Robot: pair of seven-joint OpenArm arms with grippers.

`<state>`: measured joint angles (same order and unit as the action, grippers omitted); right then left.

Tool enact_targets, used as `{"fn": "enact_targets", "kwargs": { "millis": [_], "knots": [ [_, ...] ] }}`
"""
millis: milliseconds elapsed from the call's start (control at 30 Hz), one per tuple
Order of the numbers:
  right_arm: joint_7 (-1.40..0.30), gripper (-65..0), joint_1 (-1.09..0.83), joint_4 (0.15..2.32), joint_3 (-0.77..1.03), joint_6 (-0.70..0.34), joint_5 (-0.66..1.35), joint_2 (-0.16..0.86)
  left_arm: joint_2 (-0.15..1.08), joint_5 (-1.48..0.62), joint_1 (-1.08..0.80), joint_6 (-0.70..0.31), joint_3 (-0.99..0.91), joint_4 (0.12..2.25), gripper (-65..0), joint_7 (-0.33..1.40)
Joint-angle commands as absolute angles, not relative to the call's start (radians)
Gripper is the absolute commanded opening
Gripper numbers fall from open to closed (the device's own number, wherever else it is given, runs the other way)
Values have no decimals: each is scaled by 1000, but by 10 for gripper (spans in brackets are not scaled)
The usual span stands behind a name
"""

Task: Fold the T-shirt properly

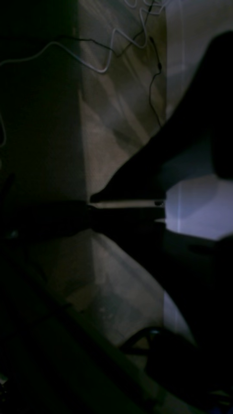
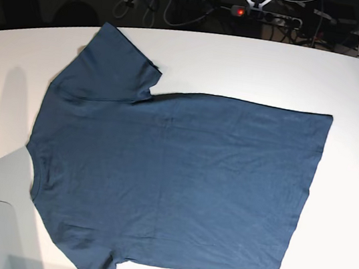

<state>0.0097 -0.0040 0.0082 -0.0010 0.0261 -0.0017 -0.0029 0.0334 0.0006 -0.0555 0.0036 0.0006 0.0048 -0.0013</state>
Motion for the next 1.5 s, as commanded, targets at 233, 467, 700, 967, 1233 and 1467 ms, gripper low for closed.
{"fn": "enact_targets", "kwargs": {
  "millis": [233,467,700,967,1233,1467],
  "knots": [
    [8,-650,-36,8,-4,-1,1,-2,51,-2,-87,5,-5,62,-648,-2],
    [8,-650,-96,117,-4,-1,1,-2,56,-7,-179,4,-7,246,-648,-1],
    [-4,-650,-168,220,-4,1,-1,21,44,-7,-196,4,-7,255,-648,2],
    [-125,-650,-176,223,-1,-2,2,36,54,-5,-196,2,4,262,-648,5],
    [-143,-650,-226,286,-2,-2,1,36,71,-5,-268,1,-5,335,-650,5],
    [-209,-650,-407,611,-4,-2,1,58,77,-5,-455,1,-5,621,-650,7]
  ]
}}
